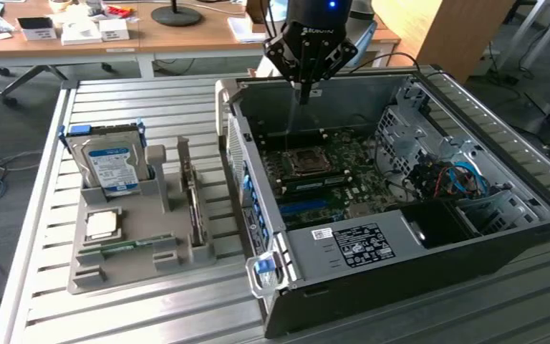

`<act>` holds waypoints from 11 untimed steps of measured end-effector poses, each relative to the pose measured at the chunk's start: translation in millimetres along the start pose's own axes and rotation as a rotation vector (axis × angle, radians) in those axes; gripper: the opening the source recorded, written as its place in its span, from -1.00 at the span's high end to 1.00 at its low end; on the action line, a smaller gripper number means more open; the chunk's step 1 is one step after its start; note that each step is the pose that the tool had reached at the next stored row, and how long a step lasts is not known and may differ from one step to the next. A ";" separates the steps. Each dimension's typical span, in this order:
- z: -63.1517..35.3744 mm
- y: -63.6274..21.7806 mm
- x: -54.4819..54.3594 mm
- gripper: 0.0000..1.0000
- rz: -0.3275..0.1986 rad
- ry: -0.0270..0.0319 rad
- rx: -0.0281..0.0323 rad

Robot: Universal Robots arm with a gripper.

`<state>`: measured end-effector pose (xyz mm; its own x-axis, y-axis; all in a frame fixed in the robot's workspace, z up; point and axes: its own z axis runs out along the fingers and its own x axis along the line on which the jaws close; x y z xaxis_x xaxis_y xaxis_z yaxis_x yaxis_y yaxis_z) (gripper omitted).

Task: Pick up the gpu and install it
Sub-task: 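Reach for the gpu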

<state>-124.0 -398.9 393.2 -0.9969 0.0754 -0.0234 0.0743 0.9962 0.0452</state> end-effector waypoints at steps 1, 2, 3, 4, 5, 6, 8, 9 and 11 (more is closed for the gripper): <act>-0.1 0.0 0.9 0.79 0.000 0.0001 0.0001; -0.1 -0.1 1.8 0.79 0.000 0.0001 0.0002; -0.1 -0.2 2.9 0.79 0.000 0.0001 0.0002; -0.2 -0.3 4.2 0.79 0.000 0.0001 0.0002; -0.1 -0.3 5.1 0.79 0.000 0.0001 0.0001; -0.2 -0.4 6.0 0.79 0.000 0.0001 0.0001; -0.2 -0.5 7.7 0.79 0.000 0.0000 0.0001; -0.2 -0.6 8.3 0.79 0.000 0.0001 0.0001; -0.2 -0.7 9.6 0.79 0.000 0.0001 0.0001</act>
<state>-133.7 -398.8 393.2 -0.9969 0.0753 -0.0233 0.0742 0.9962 0.0451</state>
